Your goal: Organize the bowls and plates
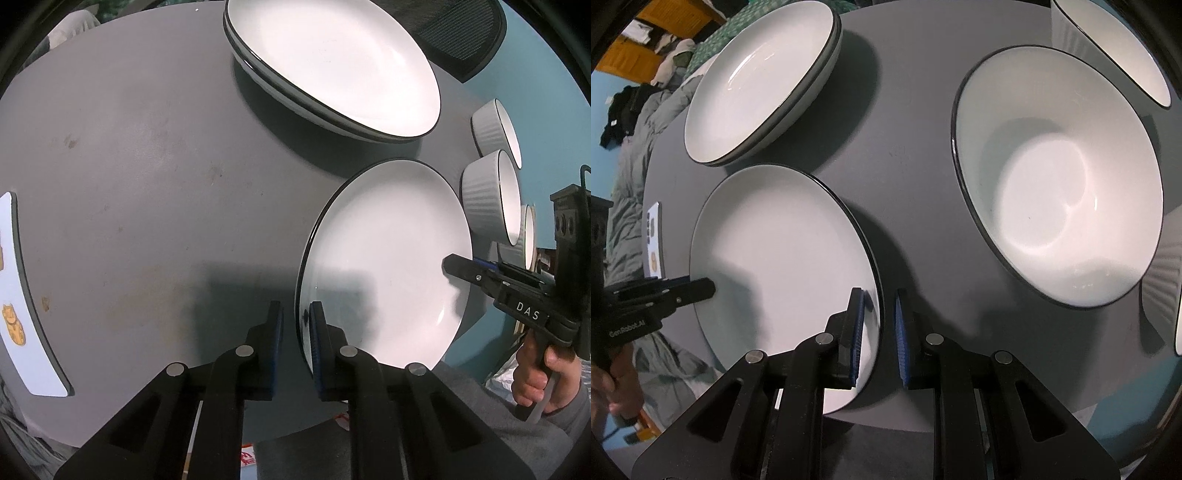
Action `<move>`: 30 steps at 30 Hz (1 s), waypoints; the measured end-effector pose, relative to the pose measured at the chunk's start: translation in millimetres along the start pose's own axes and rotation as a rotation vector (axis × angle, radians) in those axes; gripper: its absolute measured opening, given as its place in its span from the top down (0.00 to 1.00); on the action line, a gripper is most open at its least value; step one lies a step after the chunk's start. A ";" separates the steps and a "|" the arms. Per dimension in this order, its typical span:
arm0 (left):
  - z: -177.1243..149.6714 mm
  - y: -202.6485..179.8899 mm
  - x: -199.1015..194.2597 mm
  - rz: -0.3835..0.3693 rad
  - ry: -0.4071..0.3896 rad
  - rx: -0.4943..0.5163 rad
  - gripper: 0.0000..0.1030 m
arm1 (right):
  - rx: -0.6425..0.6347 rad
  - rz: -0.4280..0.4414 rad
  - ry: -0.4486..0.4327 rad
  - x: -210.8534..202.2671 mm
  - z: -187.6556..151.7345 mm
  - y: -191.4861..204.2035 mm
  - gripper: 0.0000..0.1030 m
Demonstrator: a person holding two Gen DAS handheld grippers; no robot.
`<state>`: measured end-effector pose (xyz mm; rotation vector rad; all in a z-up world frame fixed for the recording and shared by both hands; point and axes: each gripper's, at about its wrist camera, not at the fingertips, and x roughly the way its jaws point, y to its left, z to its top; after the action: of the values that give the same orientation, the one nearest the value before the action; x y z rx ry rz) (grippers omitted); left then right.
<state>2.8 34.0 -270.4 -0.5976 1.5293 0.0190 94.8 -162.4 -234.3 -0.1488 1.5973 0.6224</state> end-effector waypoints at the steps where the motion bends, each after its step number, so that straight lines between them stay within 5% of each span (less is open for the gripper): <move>1: 0.5 -0.7 0.3 -0.002 -0.001 0.001 0.87 | -0.002 0.002 0.001 0.4 1.1 0.7 0.85; 30: -8.2 -1.8 -43.3 0.048 -0.023 0.000 0.88 | 0.016 0.053 0.015 -16.4 22.6 2.4 0.86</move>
<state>-7.1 44.5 -228.7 -0.5586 1.5207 0.0621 116.0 -154.1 -217.9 -0.0997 1.6250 0.6508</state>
